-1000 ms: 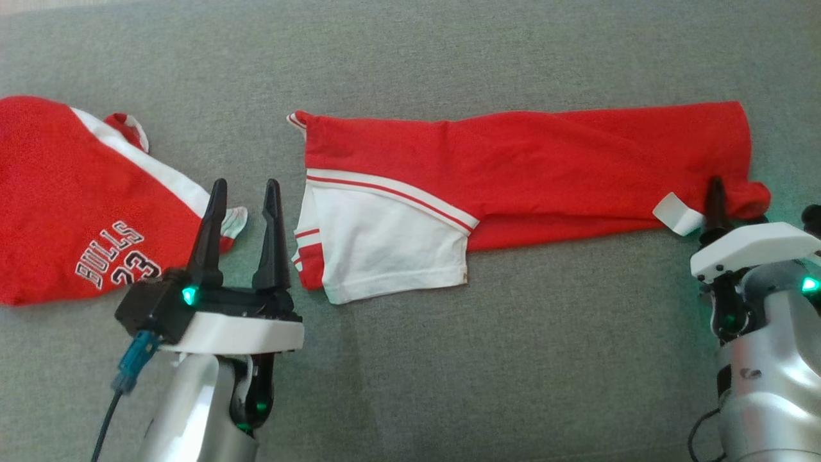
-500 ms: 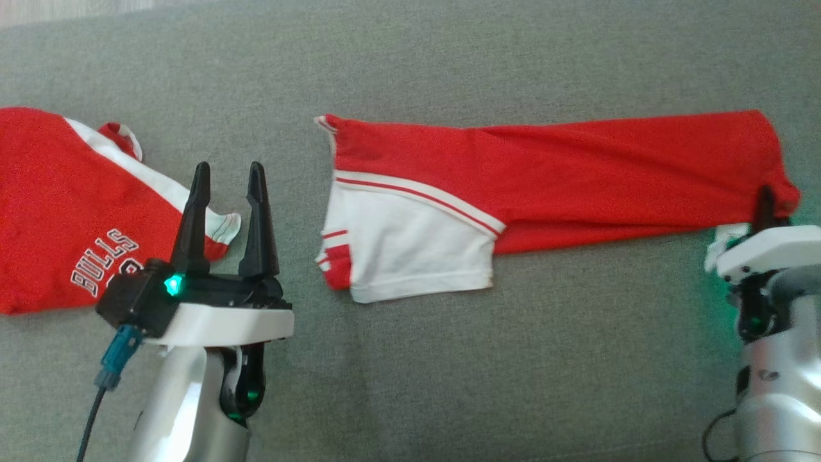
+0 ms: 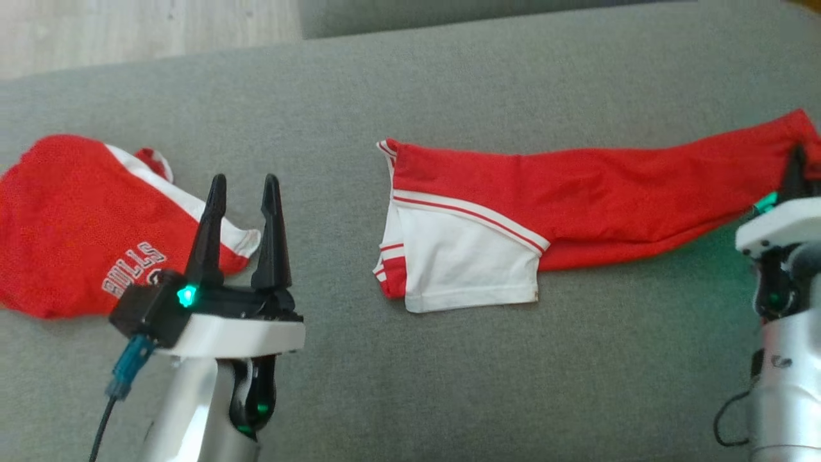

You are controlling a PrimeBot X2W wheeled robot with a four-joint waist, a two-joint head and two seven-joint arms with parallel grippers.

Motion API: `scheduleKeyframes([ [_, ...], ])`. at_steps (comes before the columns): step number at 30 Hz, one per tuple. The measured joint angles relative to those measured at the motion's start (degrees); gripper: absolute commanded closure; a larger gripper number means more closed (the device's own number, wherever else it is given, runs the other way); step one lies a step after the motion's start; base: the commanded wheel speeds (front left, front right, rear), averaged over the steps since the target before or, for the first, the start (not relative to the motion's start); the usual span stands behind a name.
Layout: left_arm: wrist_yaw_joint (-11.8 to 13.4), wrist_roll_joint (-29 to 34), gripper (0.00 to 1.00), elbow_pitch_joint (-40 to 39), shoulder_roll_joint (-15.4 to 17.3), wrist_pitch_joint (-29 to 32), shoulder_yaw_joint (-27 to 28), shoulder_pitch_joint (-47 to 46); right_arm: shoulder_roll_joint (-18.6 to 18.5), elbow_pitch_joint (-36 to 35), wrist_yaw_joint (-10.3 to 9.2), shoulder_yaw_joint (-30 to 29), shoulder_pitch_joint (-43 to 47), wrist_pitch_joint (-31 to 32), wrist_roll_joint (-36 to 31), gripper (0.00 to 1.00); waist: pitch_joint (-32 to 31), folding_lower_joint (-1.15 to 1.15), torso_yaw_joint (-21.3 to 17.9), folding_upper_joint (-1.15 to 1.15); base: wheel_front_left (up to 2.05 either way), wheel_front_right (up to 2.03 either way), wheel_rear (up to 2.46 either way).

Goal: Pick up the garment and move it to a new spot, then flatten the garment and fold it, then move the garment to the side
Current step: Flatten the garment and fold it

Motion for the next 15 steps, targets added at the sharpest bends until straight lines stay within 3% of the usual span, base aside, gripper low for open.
scheduleKeyframes([
  [15, 1.5, -1.6, 0.0, -0.7, 0.0, 0.0, 1.4, 3.9, 0.8, -14.5, 0.0, 24.6, 8.4, 4.2, 14.8, 1.0, -6.3, -0.01, 5.8, 0.0, 0.0, 0.0, 0.0],
])
